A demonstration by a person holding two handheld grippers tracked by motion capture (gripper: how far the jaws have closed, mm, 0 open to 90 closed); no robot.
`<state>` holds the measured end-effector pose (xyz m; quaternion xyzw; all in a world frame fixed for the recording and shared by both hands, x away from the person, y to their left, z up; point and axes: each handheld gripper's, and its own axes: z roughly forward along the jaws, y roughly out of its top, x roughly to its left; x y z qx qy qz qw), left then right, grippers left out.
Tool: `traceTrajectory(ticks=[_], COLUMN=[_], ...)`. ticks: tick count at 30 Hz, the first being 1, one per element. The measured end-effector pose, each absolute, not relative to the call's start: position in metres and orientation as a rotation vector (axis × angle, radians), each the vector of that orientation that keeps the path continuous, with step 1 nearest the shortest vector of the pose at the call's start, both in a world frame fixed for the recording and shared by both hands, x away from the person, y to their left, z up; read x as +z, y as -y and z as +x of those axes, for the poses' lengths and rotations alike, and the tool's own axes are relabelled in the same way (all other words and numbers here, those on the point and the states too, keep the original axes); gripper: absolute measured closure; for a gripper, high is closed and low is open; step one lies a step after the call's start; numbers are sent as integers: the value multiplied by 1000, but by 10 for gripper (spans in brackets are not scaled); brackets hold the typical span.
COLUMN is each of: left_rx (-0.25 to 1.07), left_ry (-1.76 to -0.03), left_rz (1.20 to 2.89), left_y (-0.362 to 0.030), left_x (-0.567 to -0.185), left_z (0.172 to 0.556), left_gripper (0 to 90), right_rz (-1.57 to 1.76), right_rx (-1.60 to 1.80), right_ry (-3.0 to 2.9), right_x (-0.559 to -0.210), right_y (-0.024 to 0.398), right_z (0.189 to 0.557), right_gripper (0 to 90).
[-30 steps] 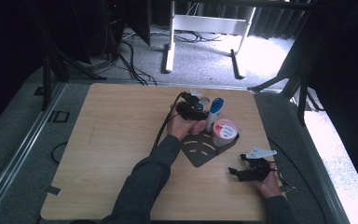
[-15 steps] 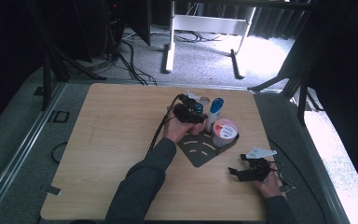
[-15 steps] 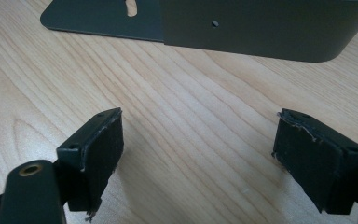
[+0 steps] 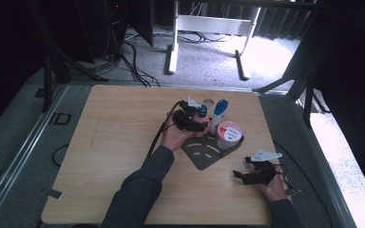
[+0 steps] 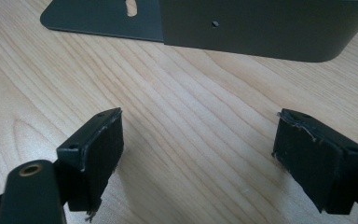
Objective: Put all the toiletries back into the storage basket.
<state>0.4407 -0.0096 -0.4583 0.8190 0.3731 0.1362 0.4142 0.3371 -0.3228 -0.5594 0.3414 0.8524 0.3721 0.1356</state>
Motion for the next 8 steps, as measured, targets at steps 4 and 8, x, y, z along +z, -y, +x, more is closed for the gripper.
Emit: traceTrajectory(ticks=[4, 8], left_rx=[343, 347], left_ry=[-928, -917], left_rz=[2048, 2043], left_y=[2, -5], left_x=[-458, -457], left_z=[432, 426], left_gripper=[320, 320], right_rz=[988, 989], right_rx=[1078, 1078], right_ry=[-2469, -2469], right_x=[-559, -559], right_y=[323, 323], right_z=[337, 337], right_gripper=[157, 157])
